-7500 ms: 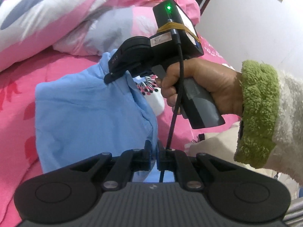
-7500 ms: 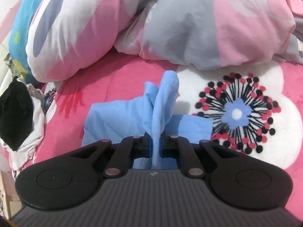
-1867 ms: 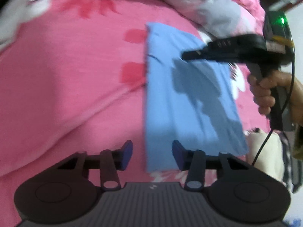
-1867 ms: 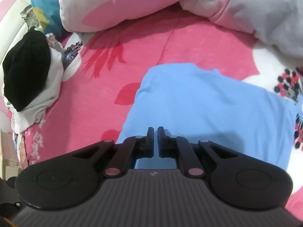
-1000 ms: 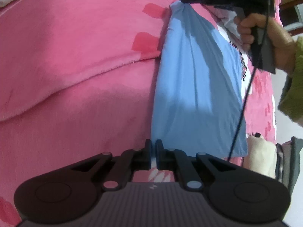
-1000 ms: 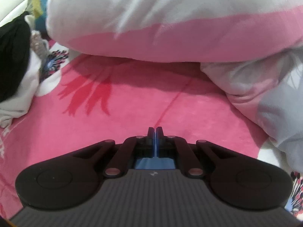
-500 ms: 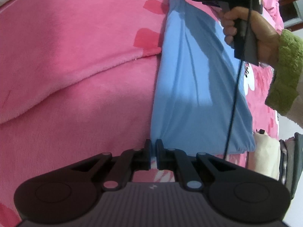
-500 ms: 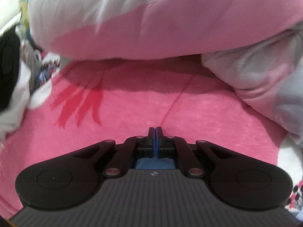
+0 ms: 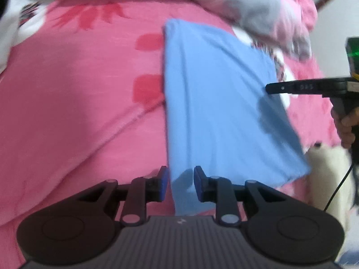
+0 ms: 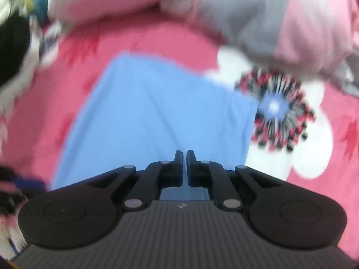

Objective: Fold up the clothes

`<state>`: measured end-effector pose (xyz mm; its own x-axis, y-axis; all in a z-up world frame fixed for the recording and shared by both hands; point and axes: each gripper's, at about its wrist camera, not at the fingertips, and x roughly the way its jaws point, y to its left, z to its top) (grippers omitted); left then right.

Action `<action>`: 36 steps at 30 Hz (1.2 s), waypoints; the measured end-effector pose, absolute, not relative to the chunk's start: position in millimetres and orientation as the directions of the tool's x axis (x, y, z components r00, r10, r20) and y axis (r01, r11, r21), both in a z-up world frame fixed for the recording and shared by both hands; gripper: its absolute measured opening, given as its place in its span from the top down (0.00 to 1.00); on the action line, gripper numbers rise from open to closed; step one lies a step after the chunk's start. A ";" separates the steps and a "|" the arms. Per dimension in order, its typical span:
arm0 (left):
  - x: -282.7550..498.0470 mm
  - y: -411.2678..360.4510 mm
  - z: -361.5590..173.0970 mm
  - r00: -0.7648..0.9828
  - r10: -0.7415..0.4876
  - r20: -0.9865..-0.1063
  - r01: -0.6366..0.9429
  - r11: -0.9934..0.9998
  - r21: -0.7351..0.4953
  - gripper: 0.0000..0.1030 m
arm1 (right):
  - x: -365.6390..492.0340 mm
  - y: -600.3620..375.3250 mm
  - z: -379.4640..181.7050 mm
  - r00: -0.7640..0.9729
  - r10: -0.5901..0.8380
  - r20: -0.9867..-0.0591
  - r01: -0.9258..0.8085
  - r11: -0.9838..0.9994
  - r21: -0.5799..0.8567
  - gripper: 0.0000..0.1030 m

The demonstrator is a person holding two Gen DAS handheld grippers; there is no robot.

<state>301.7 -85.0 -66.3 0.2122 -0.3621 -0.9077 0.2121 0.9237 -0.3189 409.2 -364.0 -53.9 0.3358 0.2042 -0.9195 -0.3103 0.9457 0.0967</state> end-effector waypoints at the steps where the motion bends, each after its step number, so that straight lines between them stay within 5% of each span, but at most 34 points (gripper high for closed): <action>1: 297.6 -88.8 -69.7 0.208 -0.344 -0.916 0.230 0.927 -0.296 0.75 | 402.7 -368.3 -64.2 0.309 0.191 -0.932 -0.326 0.941 0.085 1.00; 4: 287.4 -96.7 -73.5 0.210 -0.308 -0.928 0.278 0.929 -0.246 0.74 | 406.0 -410.3 -71.3 0.318 0.291 -0.903 -0.241 0.945 0.220 1.00; 9: 284.0 -99.3 -72.3 0.215 -0.289 -0.933 0.283 0.933 -0.224 0.74 | 403.7 -440.3 -48.7 0.431 0.150 -0.890 -0.103 0.988 0.117 0.96; 15: 281.0 -100.7 -68.0 0.234 -0.255 -0.938 0.281 0.942 -0.186 0.71 | 434.2 -386.4 -53.3 0.402 0.327 -0.855 -0.347 0.919 0.189 0.98; 22: 281.1 -101.2 -68.5 0.248 -0.251 -0.936 0.292 0.940 -0.175 0.68 | 440.6 -441.3 -57.4 0.479 0.082 -0.874 -0.139 0.990 0.016 0.95; 29: 278.7 -101.6 -67.8 0.258 -0.249 -0.934 0.301 0.939 -0.167 0.67 | 412.4 -399.9 -53.3 0.414 0.295 -0.861 -0.397 0.910 0.120 0.96; 31: 278.2 -101.5 -67.5 0.258 -0.250 -0.933 0.305 0.938 -0.167 0.67 | 420.0 -406.9 -63.9 0.439 0.171 -0.882 -0.288 0.957 0.042 0.87; 34: 276.8 -100.1 -67.1 0.257 -0.254 -0.933 0.303 0.937 -0.172 0.66 | 424.2 -442.9 -61.9 0.479 0.009 -0.878 0.004 1.000 0.012 0.86; 36: 276.3 -99.4 -67.5 0.258 -0.257 -0.931 0.303 0.937 -0.175 0.66 | 407.6 -443.7 -41.9 0.521 0.099 -0.848 0.026 0.991 0.131 0.86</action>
<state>276.3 -99.4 -67.5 0.2584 -0.2571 -0.9312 0.3032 0.9368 -0.1745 407.6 -443.6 -41.9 0.5214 0.0986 -0.8476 0.0262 0.9910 0.1314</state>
